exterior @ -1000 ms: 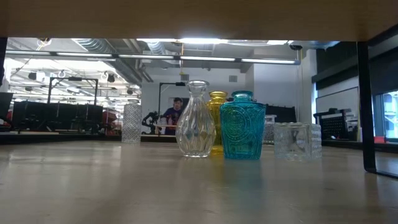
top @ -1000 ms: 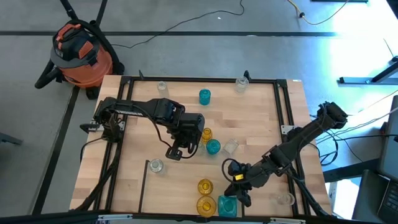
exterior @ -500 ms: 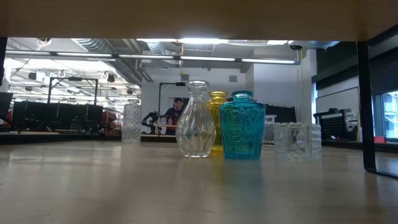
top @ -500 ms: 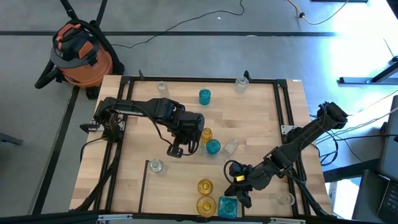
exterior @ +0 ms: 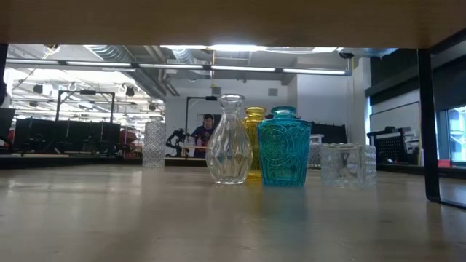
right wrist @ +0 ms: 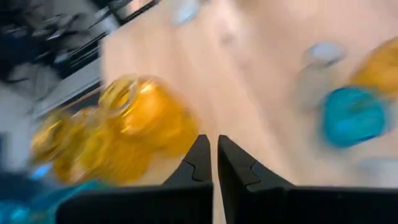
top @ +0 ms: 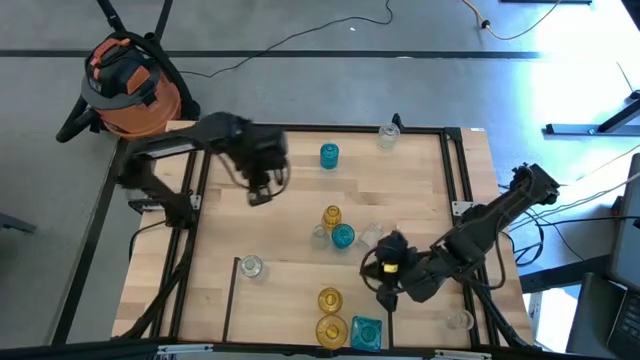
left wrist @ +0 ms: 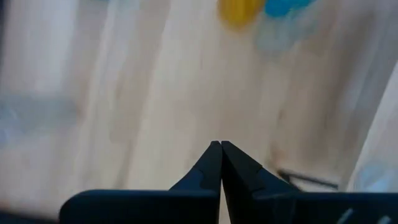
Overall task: Sort vases onto shelf
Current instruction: Put the yellow vase on the shelf aligned with the other yellow vase
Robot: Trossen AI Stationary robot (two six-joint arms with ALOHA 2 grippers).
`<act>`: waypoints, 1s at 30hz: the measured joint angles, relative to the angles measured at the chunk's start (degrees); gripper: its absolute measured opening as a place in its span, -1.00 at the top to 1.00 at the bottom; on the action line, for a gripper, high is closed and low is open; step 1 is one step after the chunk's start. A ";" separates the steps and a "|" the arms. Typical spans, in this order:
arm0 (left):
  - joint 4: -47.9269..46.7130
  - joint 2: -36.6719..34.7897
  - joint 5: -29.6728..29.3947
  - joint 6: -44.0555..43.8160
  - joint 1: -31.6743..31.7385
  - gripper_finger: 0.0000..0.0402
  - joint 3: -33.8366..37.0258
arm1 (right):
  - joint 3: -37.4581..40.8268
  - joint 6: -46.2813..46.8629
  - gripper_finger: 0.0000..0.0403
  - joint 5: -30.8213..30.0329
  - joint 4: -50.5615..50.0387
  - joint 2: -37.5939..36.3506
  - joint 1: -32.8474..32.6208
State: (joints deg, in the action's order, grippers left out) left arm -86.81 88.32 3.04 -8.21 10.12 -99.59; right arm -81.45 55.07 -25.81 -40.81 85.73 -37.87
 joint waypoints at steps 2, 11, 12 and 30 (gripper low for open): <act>1.97 -5.46 2.28 -3.81 0.32 1.00 8.80 | -1.89 -0.02 1.00 -4.29 -3.60 -0.09 0.02; 16.53 -25.72 10.81 -18.94 -8.63 1.00 39.93 | -5.25 -0.25 1.00 -11.66 -12.00 -0.13 3.85; 18.74 -27.14 12.35 -20.42 -9.83 1.00 42.17 | -5.25 -0.35 1.00 -11.11 -12.07 -0.13 4.42; 41.16 -31.55 13.81 -40.86 -30.35 1.00 55.71 | -5.25 -1.37 1.00 -6.95 -11.64 -0.17 6.01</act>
State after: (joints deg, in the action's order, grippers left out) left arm -45.64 56.77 16.85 -49.07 -20.22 -43.88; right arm -86.70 53.69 -32.75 -52.45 85.56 -31.86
